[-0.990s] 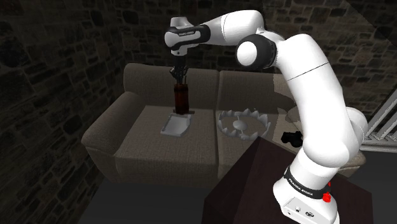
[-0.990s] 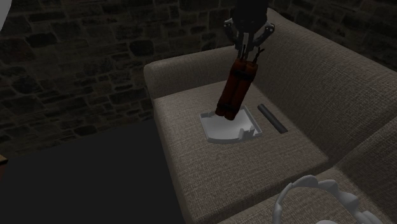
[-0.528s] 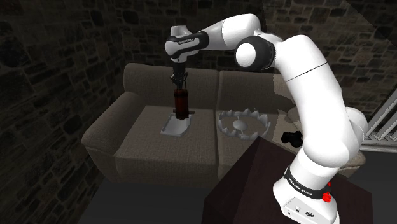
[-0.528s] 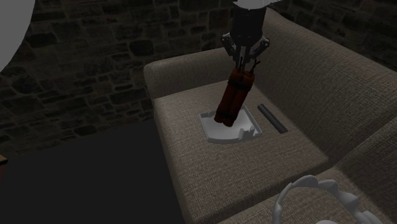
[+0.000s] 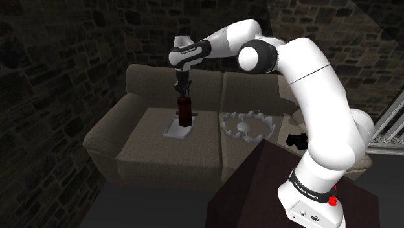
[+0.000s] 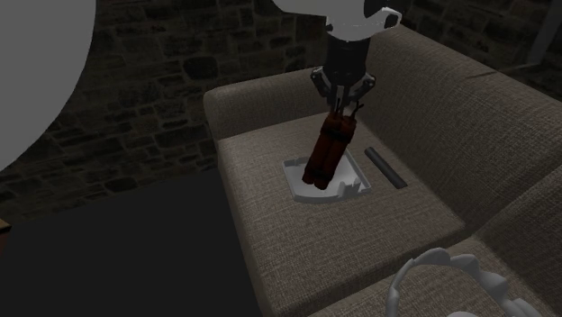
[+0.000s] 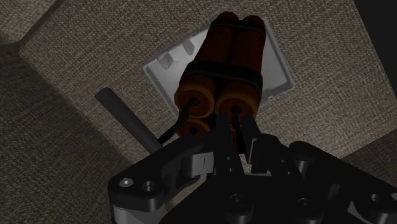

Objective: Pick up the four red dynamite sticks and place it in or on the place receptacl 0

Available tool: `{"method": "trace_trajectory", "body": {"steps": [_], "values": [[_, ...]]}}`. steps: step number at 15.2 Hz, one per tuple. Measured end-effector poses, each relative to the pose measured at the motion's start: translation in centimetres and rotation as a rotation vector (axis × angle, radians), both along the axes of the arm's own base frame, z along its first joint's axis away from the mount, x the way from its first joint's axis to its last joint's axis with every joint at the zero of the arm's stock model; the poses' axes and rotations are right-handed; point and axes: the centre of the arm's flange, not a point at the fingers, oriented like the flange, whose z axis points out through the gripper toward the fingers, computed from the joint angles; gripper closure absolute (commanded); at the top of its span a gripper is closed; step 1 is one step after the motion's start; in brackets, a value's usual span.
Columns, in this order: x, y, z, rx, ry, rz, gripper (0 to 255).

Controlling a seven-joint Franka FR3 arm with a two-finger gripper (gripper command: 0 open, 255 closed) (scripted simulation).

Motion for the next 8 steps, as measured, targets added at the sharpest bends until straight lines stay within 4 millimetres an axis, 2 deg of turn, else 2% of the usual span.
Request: {"method": "trace_trajectory", "body": {"steps": [2,8], "values": [[0.01,0.01,-0.98,0.0,0.0,0.0,255],[0.0,0.02,-1.22,0.0,-0.001,0.0,255]]}}
